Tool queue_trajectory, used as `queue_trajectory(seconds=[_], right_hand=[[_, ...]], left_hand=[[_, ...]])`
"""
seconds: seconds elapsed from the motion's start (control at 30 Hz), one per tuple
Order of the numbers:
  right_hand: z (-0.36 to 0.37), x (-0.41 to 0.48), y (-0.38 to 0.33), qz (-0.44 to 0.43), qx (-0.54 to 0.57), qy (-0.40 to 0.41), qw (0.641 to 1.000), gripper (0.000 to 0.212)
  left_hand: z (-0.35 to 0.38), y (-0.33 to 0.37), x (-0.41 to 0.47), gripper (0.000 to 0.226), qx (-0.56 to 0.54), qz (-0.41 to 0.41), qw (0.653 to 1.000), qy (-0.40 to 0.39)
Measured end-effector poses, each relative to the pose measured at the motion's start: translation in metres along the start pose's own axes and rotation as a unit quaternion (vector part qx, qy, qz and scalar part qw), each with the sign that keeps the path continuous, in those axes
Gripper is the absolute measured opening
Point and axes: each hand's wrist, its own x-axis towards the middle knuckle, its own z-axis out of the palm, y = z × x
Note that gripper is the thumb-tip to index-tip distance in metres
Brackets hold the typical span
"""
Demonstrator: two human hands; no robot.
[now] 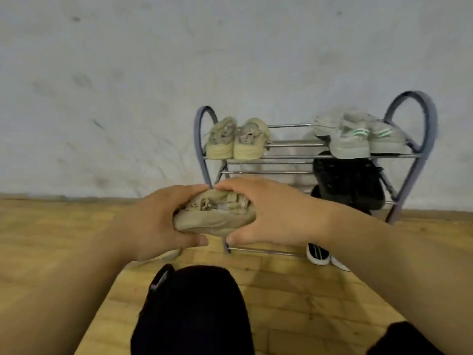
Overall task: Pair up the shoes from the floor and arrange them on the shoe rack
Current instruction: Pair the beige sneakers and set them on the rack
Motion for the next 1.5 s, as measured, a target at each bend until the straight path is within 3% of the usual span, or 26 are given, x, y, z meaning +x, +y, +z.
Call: queue_trajectory(seconds=[0.1, 0.2, 0.33, 0.43, 0.57, 0.8, 0.9, 1.03, 1.13, 1.27, 1.4, 1.5], right_hand=[[0.059, 0.074, -0.074, -0.107, -0.051, -0.094, 0.988, 0.081], [0.119, 0.135, -0.127, -0.160, -0.132, -0.205, 0.956, 0.069], [0.216, 0.178, -0.162, -0.151, -0.123, -0.329, 0.924, 0.076], [0.258, 0.179, -0.159, -0.155, -0.131, -0.379, 0.903, 0.070], [0.269, 0.190, -0.144, -0.122, -0.151, -0.384, 0.902, 0.061], [0.267, 0.217, -0.116, -0.044, -0.225, -0.364, 0.903, 0.073], [0.243, 0.237, -0.096, -0.002, -0.236, -0.360, 0.903, 0.078], [0.215, 0.262, -0.050, 0.041, -0.276, -0.304, 0.911, 0.074], [0.227, 0.257, 0.001, 0.115, -0.215, -0.232, 0.942, 0.063], [0.281, 0.229, 0.088, 0.213, -0.074, -0.137, 0.965, 0.067], [0.334, 0.207, 0.151, 0.274, 0.038, -0.082, 0.958, 0.062], [0.365, 0.201, 0.184, 0.314, 0.034, -0.096, 0.944, 0.068]], left_hand=[[0.005, -0.074, -0.101, 0.087, -0.082, -0.129, 0.986, 0.064], [0.035, -0.118, -0.175, 0.083, -0.153, -0.221, 0.959, 0.090], [0.089, -0.169, -0.260, 0.081, -0.223, -0.316, 0.916, 0.102], [0.131, -0.187, -0.283, 0.084, -0.280, -0.341, 0.895, 0.072], [0.167, -0.192, -0.256, 0.083, -0.333, -0.329, 0.880, 0.078], [0.205, -0.217, -0.203, 0.082, -0.371, -0.333, 0.865, 0.055], [0.207, -0.232, -0.189, 0.097, -0.331, -0.373, 0.867, 0.020], [0.207, -0.262, -0.161, 0.081, -0.255, -0.412, 0.875, -0.010], [0.213, -0.295, -0.130, 0.072, -0.199, -0.434, 0.877, -0.049], [0.236, -0.343, -0.083, 0.081, -0.107, -0.433, 0.884, -0.141], [0.264, -0.386, -0.034, 0.083, 0.026, -0.400, 0.891, -0.215], [0.279, -0.419, -0.004, 0.080, 0.120, -0.345, 0.896, -0.253]])
